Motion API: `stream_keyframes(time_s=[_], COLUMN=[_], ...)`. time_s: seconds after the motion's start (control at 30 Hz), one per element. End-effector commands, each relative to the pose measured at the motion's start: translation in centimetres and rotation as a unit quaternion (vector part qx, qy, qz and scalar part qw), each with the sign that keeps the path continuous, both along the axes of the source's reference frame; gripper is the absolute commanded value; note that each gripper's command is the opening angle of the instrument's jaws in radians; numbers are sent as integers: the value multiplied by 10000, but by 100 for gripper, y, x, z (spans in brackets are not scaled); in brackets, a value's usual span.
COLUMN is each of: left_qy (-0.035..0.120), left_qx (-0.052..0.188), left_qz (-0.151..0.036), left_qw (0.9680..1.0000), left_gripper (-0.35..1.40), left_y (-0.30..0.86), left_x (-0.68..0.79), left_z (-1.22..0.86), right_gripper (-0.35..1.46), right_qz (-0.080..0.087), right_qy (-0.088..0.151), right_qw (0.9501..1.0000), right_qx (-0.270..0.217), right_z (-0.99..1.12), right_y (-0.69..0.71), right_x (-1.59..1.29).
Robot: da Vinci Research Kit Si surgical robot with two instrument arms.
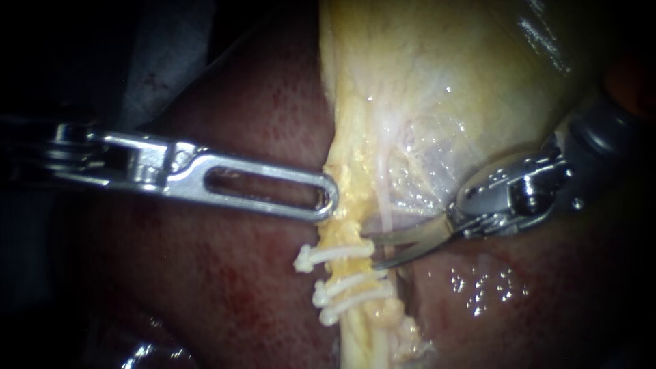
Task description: Go to the cutting position left tube
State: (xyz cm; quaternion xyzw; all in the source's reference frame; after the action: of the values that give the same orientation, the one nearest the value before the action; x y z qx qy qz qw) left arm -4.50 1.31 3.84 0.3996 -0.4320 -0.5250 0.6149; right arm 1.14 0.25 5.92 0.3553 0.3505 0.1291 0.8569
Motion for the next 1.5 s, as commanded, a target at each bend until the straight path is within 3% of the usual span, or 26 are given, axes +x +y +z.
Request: stream_keyframes(time_s=[0.03,0.67,1.5], left_qy=[0,-1,8], left_qx=[0,7,7], left_qz=[-1,-6,-21], left_qw=[10000,10000,10000], left_gripper=[-35,-35,-35], left_y=[0,5,6], left_x=[0,-3,-7], left_z=[0,1,1], right_gripper=[16,14,14], right_qz=[-5,-45,102], right_qy=[3,-29,130], right_qw=[10000,10000,9998], right_qx=[-6,32,91], right_z=[1,10,23], right_y=[-1,-8,-13], right_x=[1,17,34])
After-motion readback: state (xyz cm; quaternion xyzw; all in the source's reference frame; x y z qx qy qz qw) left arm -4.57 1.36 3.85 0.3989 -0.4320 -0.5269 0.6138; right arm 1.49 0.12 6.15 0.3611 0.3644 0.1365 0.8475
